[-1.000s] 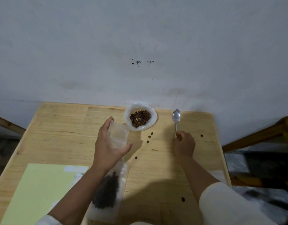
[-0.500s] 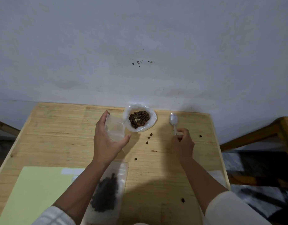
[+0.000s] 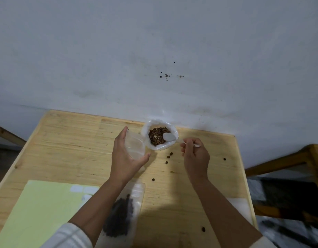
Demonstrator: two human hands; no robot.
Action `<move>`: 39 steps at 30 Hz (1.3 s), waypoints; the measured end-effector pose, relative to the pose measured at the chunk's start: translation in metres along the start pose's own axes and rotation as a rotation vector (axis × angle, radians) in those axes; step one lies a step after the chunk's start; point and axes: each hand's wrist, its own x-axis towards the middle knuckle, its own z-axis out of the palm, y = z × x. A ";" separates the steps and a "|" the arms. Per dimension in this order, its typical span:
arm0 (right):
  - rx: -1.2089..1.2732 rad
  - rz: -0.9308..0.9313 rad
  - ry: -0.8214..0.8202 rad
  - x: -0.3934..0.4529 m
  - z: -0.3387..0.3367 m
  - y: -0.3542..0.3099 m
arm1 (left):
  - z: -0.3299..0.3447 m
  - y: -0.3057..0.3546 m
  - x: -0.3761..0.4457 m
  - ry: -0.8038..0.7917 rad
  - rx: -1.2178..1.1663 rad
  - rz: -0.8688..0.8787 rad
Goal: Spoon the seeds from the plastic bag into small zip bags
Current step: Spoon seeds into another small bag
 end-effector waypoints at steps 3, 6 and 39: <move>0.026 0.220 0.045 0.012 0.015 0.002 | 0.001 -0.006 0.000 -0.029 0.031 -0.020; 0.017 0.308 0.066 0.024 0.031 0.008 | 0.002 -0.009 -0.001 -0.057 0.065 -0.042; -0.256 0.135 0.101 0.060 0.021 0.011 | 0.028 -0.007 0.022 -0.190 0.101 -0.059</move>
